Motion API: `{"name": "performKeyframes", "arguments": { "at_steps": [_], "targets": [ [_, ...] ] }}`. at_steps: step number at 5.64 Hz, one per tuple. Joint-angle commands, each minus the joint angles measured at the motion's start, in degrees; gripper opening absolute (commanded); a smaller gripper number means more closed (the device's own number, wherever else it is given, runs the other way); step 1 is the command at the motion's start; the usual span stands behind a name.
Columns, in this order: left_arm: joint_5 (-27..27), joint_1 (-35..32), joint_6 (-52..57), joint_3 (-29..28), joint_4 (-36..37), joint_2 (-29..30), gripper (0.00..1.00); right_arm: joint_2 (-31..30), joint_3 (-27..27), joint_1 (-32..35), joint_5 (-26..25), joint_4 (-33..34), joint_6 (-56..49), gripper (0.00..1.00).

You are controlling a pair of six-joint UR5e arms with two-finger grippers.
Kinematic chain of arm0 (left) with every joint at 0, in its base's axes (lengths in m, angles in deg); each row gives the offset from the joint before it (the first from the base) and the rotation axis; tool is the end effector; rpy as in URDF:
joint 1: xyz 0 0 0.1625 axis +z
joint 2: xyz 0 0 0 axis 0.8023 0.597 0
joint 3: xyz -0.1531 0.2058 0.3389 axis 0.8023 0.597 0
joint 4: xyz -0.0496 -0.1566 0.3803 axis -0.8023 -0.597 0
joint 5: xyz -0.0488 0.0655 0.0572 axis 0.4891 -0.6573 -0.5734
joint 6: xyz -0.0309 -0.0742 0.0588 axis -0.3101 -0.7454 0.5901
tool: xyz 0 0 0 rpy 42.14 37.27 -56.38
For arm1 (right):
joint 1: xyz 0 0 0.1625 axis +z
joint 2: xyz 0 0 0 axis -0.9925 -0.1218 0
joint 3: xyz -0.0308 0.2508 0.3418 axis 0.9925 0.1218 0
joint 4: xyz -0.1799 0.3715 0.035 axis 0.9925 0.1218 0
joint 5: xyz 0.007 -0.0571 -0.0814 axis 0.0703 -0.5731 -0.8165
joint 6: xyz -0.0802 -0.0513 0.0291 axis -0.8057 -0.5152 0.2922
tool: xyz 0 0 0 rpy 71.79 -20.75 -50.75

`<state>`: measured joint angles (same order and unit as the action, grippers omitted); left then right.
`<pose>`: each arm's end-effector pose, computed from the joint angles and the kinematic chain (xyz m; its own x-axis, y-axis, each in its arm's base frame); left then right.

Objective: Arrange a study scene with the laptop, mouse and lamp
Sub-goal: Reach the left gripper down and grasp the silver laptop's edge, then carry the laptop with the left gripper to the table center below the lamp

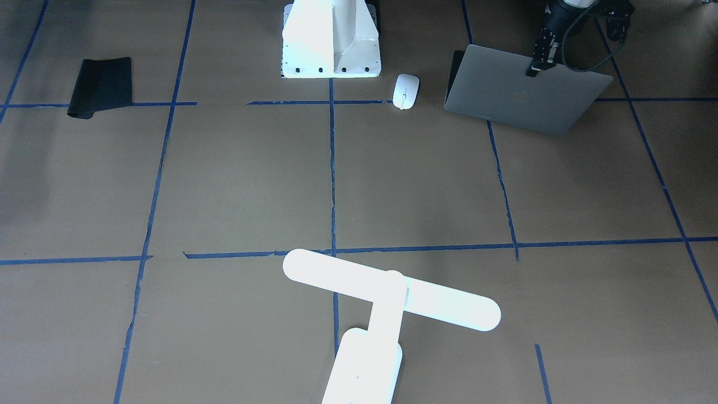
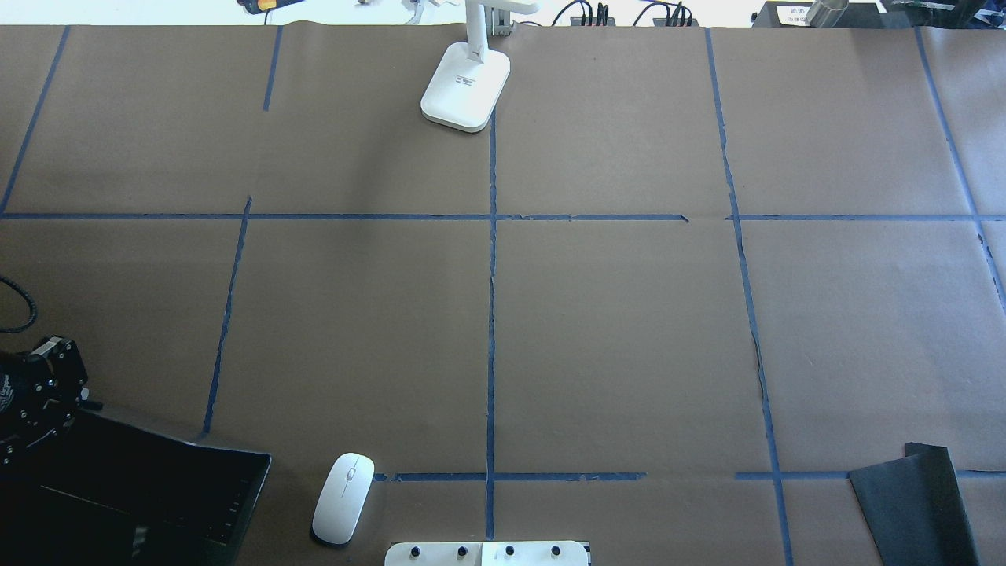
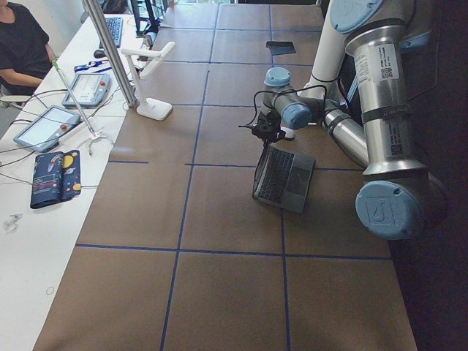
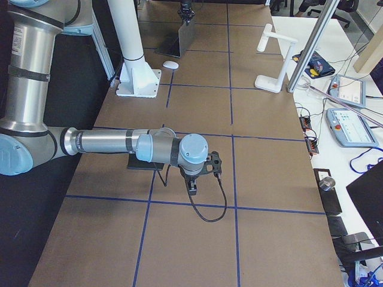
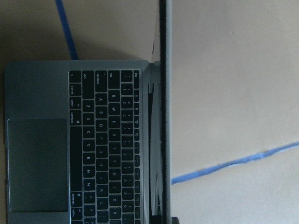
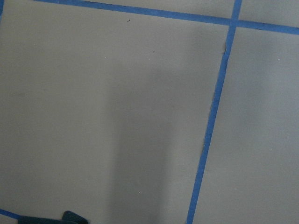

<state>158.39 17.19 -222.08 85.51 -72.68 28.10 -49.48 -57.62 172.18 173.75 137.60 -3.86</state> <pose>0.2498 -0.3008 0.3454 0.1811 -0.9486 -0.2597 0.6733 0.3121 -0.6703 0.0479 -0.3918 0.6226 0.5780 -0.1840 0.7950 0.1533 0.9814 0.1156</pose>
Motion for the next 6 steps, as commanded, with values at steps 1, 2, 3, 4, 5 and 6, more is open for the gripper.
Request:
{"name": "performKeyframes", "arguments": {
  "at_steps": [1, 2, 3, 4, 5, 6],
  "targets": [
    [0.0, -4.1, 4.1, -5.0, 18.2, 21.4, 0.0, -0.1, 0.5, 0.0, 0.0, 0.0, 0.0, 1.0],
    [0.0, -6.6, 5.2, -10.0, 20.4, 28.1, 0.0, 0.0, 0.8, -0.1, 0.0, 0.0, 0.0, 1.0],
    [0.3, -7.8, 5.1, -17.9, 20.4, 36.6, 0.0, 0.0, 0.9, -0.1, 0.0, 0.0, 0.0, 1.0],
    [0.4, -7.8, 4.5, -25.1, 19.8, 43.8, 0.0, 0.0, 0.8, -0.1, 0.0, 0.0, 0.1, 1.0],
    [0.4, -7.8, 3.4, -29.5, 18.1, 48.6, 0.0, 0.0, 0.8, -0.1, -0.1, 0.0, 0.1, 1.0],
    [0.4, -7.5, -3.6, -38.4, 13.4, 56.1, 0.0, 0.0, 0.8, -0.1, 0.0, 0.0, 0.1, 1.0]
  ]
}}
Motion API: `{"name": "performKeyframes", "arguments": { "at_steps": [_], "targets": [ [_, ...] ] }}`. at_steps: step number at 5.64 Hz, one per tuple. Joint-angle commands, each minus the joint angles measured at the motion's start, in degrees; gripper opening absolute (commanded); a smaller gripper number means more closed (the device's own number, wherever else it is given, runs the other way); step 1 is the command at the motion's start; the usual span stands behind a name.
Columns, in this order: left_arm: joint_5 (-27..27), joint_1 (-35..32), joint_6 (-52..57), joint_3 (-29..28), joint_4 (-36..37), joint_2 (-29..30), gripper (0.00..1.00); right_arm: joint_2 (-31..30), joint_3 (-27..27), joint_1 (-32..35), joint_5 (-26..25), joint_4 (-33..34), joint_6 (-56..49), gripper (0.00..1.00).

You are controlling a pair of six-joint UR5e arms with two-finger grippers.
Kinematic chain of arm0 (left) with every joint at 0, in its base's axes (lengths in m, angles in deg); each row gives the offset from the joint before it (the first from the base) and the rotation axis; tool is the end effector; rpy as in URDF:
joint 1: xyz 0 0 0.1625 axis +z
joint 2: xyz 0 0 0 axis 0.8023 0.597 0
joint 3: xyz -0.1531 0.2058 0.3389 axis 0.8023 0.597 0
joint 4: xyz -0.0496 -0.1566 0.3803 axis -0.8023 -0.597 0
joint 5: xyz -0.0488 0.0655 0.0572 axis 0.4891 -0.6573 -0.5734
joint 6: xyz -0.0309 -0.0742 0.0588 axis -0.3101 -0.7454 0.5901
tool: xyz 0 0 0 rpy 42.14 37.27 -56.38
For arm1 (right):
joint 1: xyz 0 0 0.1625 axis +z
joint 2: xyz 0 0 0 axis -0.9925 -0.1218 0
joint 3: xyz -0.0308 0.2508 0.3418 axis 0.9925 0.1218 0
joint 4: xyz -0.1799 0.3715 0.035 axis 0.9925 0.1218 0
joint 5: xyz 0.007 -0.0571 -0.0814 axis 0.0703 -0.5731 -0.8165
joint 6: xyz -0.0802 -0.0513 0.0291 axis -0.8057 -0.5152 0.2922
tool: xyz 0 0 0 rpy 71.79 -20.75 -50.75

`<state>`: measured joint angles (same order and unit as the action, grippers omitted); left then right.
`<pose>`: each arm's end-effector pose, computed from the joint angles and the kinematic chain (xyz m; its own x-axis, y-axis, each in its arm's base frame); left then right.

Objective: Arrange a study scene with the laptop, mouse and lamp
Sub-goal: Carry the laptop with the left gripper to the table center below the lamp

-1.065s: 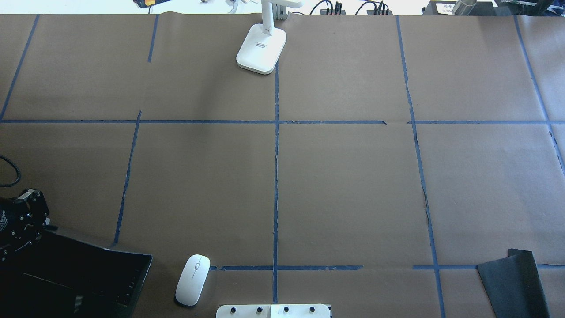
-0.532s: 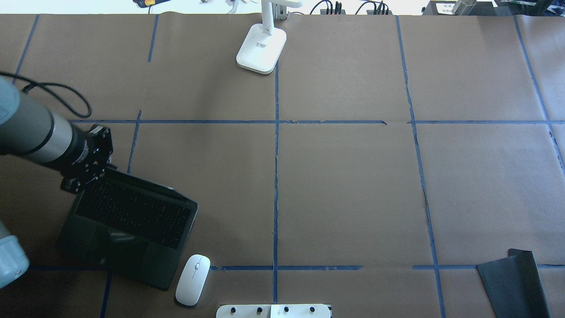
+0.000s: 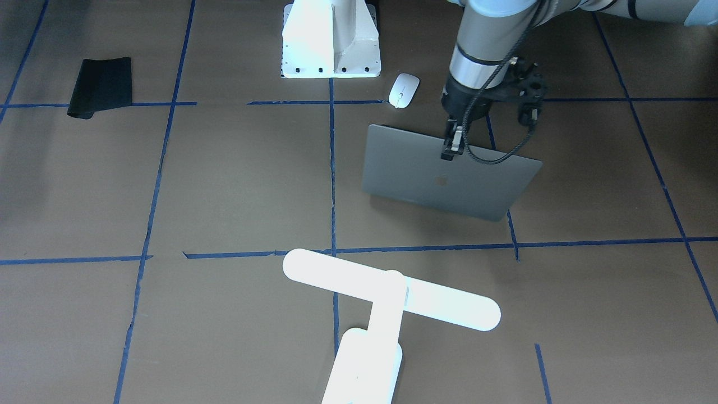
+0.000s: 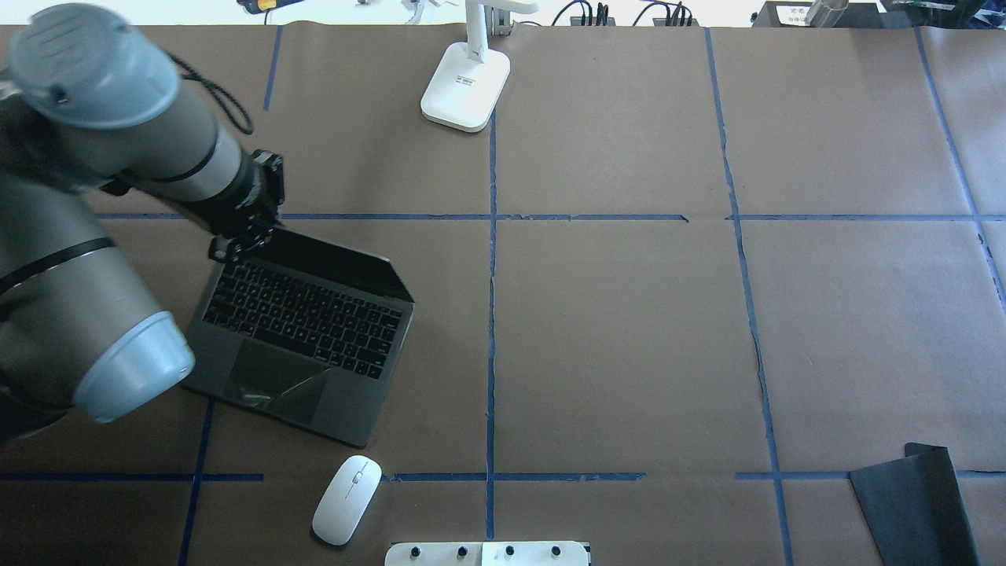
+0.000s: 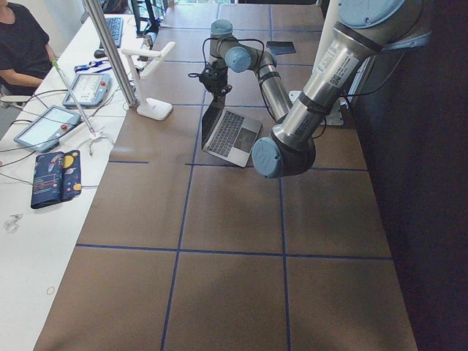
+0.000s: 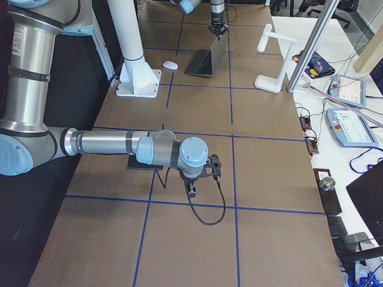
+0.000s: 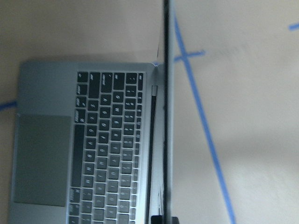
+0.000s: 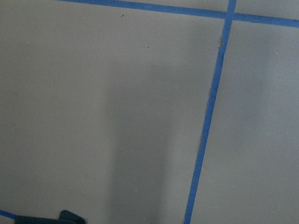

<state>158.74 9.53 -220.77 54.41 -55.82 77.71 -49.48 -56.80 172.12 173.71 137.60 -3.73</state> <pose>0.3887 -0.5046 0.1583 0.0663 -0.9539 -0.2925 0.6904 0.2556 -0.6767 0.0475 -0.3911 0.6296 0.5789 -0.1710 0.7973 0.1532 0.9832 0.0996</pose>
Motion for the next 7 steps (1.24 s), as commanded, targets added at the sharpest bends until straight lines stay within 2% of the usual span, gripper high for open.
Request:
{"name": "performKeyframes", "arguments": {
  "at_steps": [1, 3, 7],
  "targets": [
    [0.0, 0.2, -7.8, -14.8, -4.5, 12.7, 0.0, 0.0, 0.0, 0.0, 0.0, 0.0, 0.0, 1.0],
    [-0.1, 0.5, -14.7, -25.0, -10.5, 17.5, 0.0, 0.0, -0.1, 0.1, 0.1, 0.0, 0.1, 1.0],
    [-0.4, 0.5, -19.4, -28.0, -12.1, 17.5, 0.02, 0.1, -0.4, 0.0, 0.0, -0.1, 0.1, 1.0]
  ]
}}
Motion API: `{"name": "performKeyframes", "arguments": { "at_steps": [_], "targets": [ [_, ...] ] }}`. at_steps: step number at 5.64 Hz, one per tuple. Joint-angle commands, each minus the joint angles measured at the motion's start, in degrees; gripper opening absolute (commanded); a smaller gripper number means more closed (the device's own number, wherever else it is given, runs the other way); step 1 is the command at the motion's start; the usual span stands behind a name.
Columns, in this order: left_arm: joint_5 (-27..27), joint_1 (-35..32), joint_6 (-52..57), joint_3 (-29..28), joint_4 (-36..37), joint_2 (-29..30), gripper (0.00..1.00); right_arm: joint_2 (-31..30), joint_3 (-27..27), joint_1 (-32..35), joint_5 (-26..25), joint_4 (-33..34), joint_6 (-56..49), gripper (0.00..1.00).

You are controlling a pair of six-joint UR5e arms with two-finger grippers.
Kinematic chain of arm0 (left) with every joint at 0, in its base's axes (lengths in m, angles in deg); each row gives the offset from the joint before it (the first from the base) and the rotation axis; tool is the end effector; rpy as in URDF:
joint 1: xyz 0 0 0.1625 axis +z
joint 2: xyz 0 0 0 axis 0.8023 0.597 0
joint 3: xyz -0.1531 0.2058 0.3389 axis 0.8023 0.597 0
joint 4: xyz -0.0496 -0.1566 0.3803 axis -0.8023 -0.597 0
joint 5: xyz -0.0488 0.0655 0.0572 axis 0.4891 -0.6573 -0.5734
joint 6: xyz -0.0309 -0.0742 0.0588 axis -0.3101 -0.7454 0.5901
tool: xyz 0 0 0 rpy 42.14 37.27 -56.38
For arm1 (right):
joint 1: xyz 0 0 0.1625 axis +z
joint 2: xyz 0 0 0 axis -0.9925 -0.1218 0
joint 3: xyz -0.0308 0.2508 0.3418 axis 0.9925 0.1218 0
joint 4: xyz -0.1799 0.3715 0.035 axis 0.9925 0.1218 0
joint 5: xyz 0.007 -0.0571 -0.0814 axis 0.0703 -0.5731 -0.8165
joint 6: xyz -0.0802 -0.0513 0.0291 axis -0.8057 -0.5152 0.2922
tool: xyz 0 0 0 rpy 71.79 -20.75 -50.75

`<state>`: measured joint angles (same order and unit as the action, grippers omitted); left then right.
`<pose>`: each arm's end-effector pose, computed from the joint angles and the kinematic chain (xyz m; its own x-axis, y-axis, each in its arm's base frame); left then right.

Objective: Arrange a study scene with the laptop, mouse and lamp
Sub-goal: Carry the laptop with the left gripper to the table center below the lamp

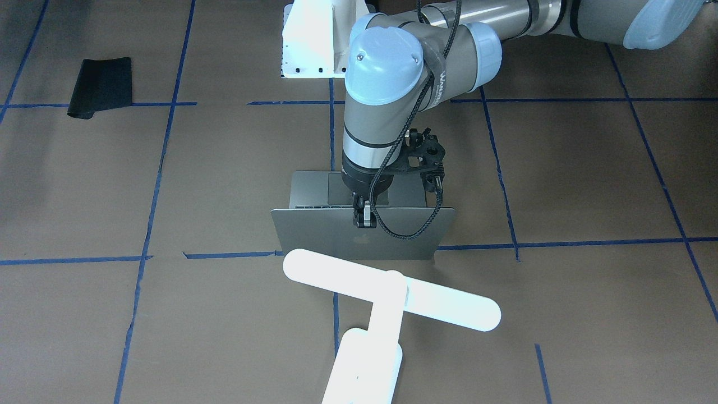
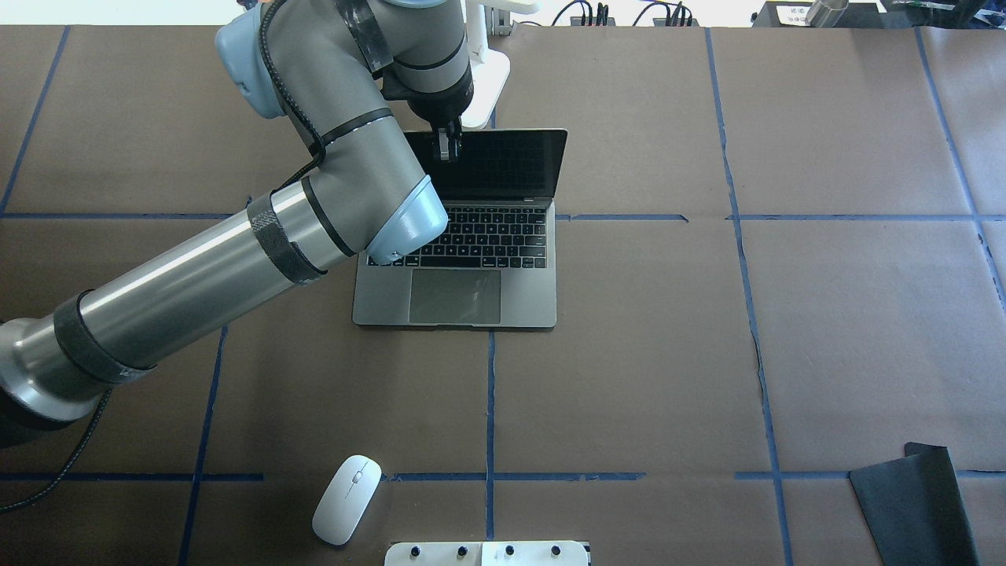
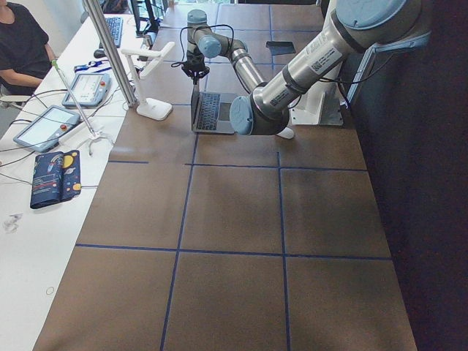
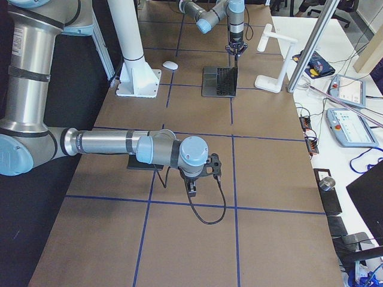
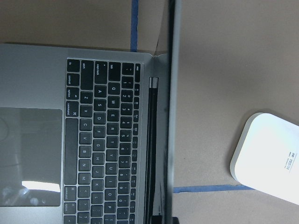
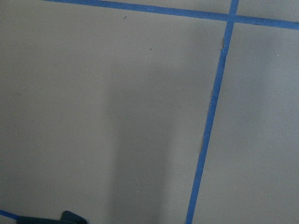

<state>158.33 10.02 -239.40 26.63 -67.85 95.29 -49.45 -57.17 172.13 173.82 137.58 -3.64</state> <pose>0.4937 -0.5971 0.0993 -0.1556 -0.9843 -0.0833 0.6611 -0.0411 -0.7492 0.0474 -0.3917 0.6261 0.5776 -0.1751 0.7973 0.1518 0.9827 0.1058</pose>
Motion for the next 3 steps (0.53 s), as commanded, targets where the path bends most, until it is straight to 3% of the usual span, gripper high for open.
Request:
{"name": "performKeyframes", "arguments": {
  "at_steps": [1, 2, 3],
  "targets": [
    [0.1, 0.0, -0.8, -0.2, -0.1, -0.4, 0.14, 0.1, -0.1, 0.0, -0.1, -0.1, 0.0, 1.0],
    [0.1, 0.0, 0.0, -0.1, -1.0, -0.5, 0.6, 0.1, -0.1, 0.0, -0.1, -0.1, 0.0, 1.0],
    [0.4, 0.0, 0.1, 0.5, -2.4, -0.9, 1.0, 0.2, -0.2, 0.0, -0.1, -0.2, -0.1, 1.0]
  ]
}}
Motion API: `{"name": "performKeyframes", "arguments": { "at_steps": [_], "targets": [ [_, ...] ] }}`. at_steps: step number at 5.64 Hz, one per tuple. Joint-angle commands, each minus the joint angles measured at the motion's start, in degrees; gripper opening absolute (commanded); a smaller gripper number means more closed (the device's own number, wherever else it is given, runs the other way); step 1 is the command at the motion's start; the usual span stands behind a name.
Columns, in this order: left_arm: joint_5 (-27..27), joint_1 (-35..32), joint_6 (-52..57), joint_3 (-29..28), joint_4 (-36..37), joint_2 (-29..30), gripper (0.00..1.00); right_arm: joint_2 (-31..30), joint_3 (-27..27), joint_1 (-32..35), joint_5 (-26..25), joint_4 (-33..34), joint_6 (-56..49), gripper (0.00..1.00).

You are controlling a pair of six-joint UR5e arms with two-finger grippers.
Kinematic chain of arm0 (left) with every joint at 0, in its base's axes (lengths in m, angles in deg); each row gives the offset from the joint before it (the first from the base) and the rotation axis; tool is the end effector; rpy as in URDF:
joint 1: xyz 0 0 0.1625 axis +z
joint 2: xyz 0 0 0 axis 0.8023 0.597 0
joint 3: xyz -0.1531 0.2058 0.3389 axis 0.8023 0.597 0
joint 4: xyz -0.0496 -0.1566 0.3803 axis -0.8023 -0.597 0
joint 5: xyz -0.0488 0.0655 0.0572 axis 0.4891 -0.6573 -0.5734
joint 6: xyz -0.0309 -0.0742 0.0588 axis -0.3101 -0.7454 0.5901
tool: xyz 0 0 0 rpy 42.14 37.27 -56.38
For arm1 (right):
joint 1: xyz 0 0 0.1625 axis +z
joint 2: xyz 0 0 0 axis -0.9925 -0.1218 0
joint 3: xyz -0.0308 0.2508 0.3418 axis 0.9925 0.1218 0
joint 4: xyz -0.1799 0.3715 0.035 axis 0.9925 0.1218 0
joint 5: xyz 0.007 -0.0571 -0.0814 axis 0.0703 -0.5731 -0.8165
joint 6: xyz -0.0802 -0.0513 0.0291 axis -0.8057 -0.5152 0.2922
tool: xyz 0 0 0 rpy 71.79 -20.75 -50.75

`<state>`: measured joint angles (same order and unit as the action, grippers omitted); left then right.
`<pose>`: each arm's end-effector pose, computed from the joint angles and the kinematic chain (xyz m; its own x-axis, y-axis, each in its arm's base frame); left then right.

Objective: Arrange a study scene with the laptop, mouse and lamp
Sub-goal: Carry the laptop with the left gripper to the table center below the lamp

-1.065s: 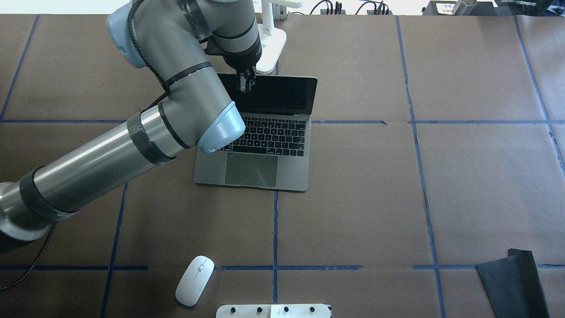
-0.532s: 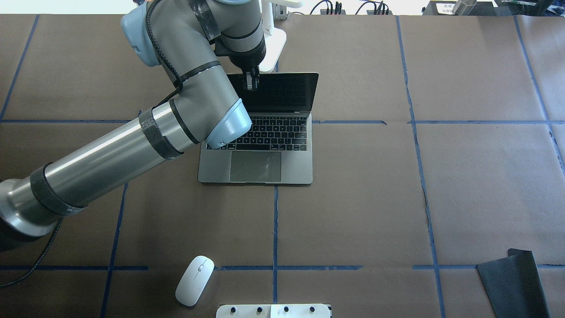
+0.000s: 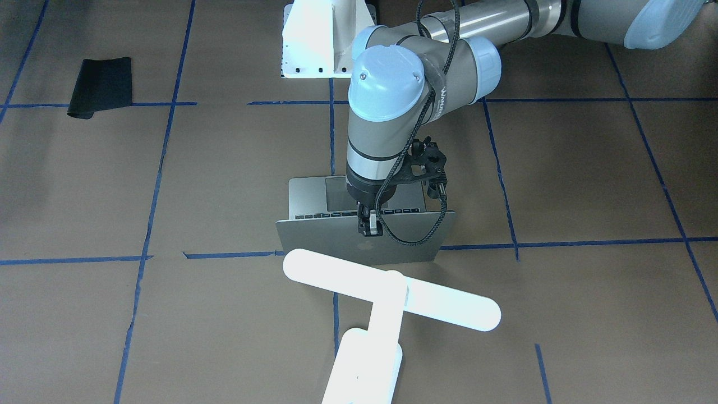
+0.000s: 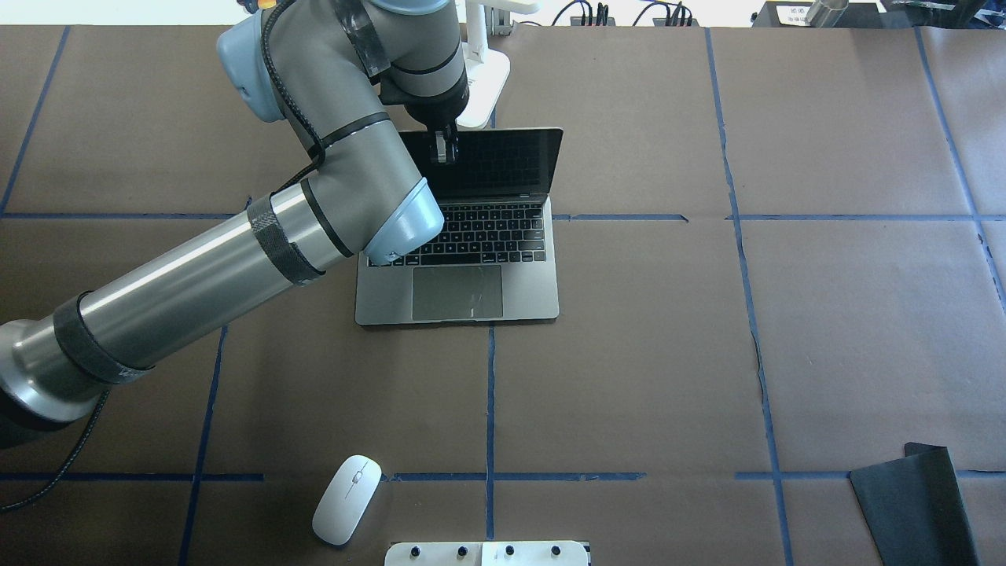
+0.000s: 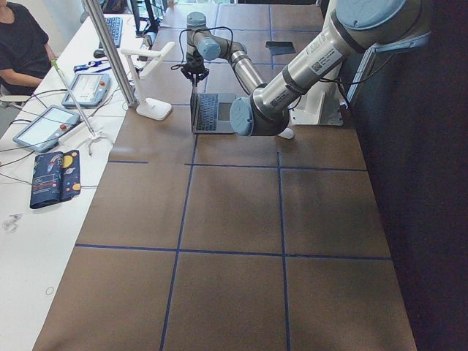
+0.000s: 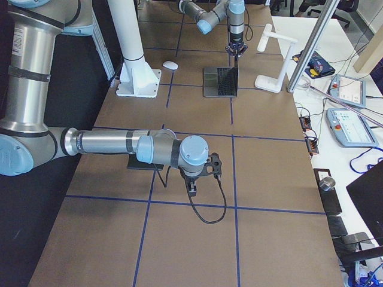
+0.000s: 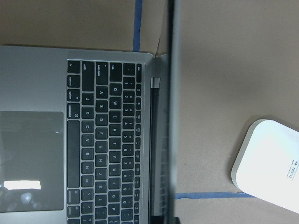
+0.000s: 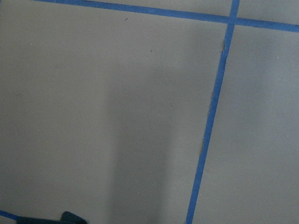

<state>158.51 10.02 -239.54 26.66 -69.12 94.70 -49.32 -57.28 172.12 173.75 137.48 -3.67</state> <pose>0.4941 -0.5971 0.1039 -0.1559 -0.9840 -0.0866 0.6529 -0.0368 -0.7566 0.0474 -0.3930 0.6242 0.5783 -0.1805 0.7956 0.1525 0.9820 0.1119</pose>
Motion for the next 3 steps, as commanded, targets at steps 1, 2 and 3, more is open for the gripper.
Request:
{"name": "performKeyframes", "arguments": {
  "at_steps": [1, 2, 3],
  "targets": [
    [0.5, 0.0, 5.0, 4.4, -0.4, -0.7, 1.0, 0.5, -0.1, -0.1, 1.3, -0.1, -0.1, 1.0],
    [2.1, -0.1, 11.2, 12.3, -0.2, -5.2, 1.0, 0.5, -0.1, -0.1, 5.7, -0.1, 0.1, 1.0],
    [2.3, -0.1, 15.9, 21.3, 0.1, -11.1, 1.0, 0.5, -1.1, -1.2, 5.7, -0.1, 4.1, 1.0]
  ]
}}
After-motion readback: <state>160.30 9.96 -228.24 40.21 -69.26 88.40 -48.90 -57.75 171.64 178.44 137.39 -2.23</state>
